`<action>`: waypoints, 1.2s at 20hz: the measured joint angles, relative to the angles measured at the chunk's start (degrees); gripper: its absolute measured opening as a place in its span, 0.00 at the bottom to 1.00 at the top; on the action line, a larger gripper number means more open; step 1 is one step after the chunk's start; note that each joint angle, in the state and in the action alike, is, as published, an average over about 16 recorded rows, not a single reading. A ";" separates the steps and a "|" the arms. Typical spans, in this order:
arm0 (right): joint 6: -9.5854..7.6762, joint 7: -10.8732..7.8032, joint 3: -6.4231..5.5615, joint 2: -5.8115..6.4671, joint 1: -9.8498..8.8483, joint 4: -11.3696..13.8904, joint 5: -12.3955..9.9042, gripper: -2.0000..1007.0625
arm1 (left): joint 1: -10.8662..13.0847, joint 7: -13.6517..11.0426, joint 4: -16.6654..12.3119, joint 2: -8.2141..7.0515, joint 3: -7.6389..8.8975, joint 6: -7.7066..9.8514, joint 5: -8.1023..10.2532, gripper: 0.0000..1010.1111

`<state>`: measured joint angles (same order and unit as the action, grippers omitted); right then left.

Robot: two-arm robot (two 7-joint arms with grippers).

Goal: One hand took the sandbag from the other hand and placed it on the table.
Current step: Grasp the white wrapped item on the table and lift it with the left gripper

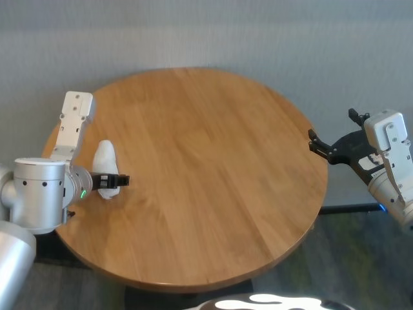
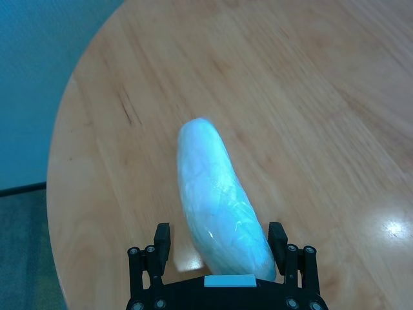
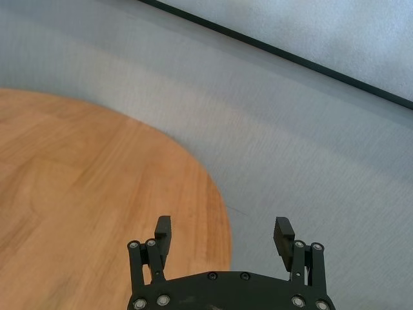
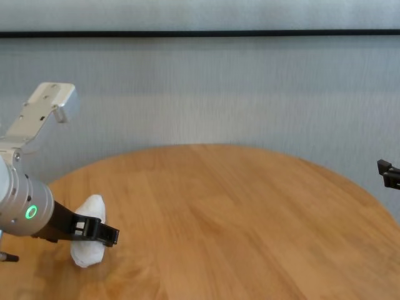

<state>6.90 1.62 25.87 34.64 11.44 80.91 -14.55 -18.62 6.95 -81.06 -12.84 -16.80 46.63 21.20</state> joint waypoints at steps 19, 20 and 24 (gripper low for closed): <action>0.00 0.00 0.00 0.00 0.00 0.00 0.00 0.99 | -1.91 -2.48 2.36 -0.15 -0.57 -2.25 -2.52 0.99; 0.00 0.00 0.00 0.00 0.00 0.00 0.00 0.99 | -1.92 -2.53 2.37 -0.18 -0.60 -2.33 -2.58 0.99; 0.00 0.00 0.00 0.00 0.00 0.00 0.00 0.99 | -1.93 -2.55 2.33 -0.25 -0.67 -2.49 -2.71 0.99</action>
<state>6.90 1.62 25.87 34.64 11.44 80.91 -14.55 -20.55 4.40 -78.73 -13.09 -17.47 44.13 18.49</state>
